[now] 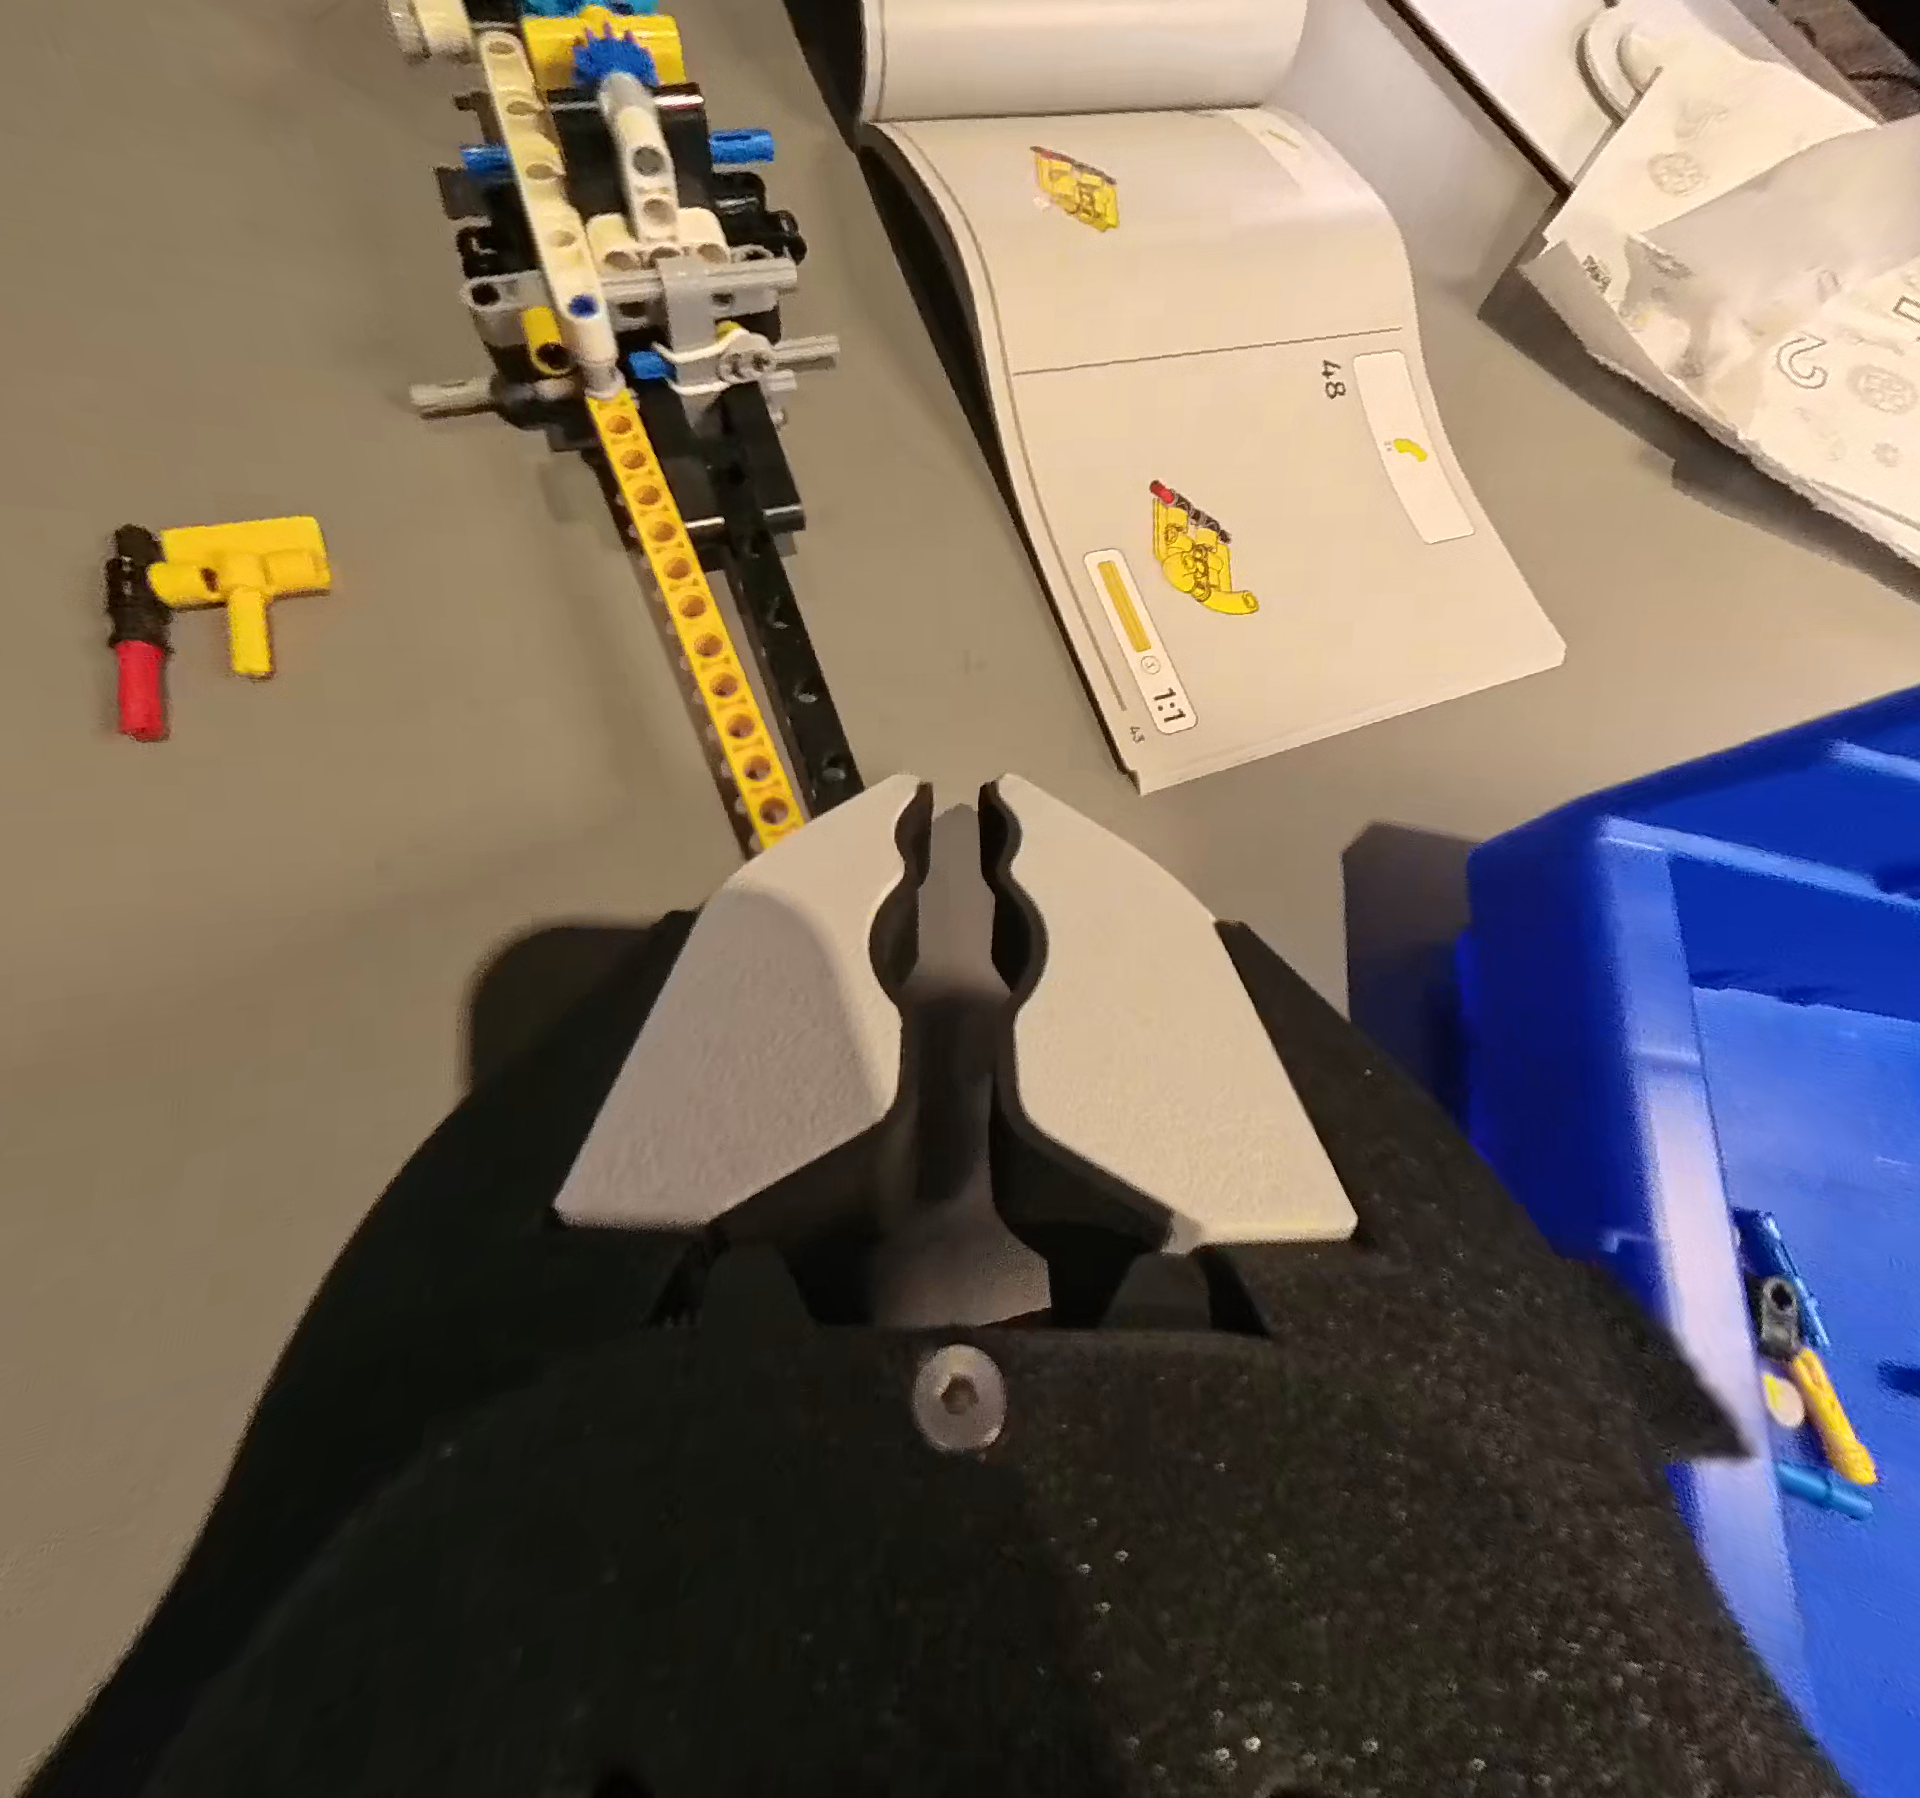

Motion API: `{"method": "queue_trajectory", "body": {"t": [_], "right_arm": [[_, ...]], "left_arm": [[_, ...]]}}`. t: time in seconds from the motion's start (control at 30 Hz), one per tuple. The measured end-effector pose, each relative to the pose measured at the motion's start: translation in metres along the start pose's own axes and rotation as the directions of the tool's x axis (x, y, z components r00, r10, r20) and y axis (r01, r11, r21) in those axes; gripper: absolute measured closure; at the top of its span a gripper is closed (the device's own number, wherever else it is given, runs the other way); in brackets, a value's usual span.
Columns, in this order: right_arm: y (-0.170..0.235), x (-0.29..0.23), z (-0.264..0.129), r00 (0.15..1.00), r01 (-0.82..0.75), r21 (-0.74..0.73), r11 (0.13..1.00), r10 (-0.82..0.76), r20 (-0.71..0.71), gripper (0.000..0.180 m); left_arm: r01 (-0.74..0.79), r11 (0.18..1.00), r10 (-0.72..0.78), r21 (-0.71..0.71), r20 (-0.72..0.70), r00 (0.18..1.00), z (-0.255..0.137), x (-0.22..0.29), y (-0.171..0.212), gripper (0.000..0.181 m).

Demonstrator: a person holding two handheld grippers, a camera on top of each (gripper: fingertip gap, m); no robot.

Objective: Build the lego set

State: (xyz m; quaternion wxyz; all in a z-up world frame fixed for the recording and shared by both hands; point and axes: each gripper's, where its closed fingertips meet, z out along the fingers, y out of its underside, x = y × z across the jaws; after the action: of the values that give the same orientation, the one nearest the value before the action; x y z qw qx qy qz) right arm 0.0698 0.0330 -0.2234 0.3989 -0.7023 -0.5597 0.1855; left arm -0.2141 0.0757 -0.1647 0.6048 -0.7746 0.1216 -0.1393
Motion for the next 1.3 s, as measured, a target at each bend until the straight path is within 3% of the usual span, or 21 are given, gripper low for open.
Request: {"method": "queue_trajectory", "body": {"t": [0.47,0.87,1.13,1.3], "right_arm": [[0.020,-0.001,-0.023,0.997,-0.010,-0.008,1.000,0.011,0.074,0.170],[0.022,-0.007,-0.031,0.995,0.024,0.031,0.999,-0.027,0.094,0.170],[0.025,-0.011,-0.037,0.992,0.030,0.002,1.000,-0.030,0.124,0.169],[0.011,-0.022,-0.068,0.977,0.043,-0.034,0.998,-0.035,0.212,0.169]], "left_arm": [[-0.042,0.995,0.038,-0.087,-0.053,0.998,0.008,0.010,0.011,0.172],[-0.094,0.987,0.093,-0.132,-0.013,0.996,0.012,0.010,0.017,0.170],[-0.186,0.963,0.189,-0.197,0.000,0.982,0.017,0.015,0.027,0.170],[-0.298,0.935,0.289,-0.191,-0.076,0.954,0.016,0.036,0.024,0.169]]}}
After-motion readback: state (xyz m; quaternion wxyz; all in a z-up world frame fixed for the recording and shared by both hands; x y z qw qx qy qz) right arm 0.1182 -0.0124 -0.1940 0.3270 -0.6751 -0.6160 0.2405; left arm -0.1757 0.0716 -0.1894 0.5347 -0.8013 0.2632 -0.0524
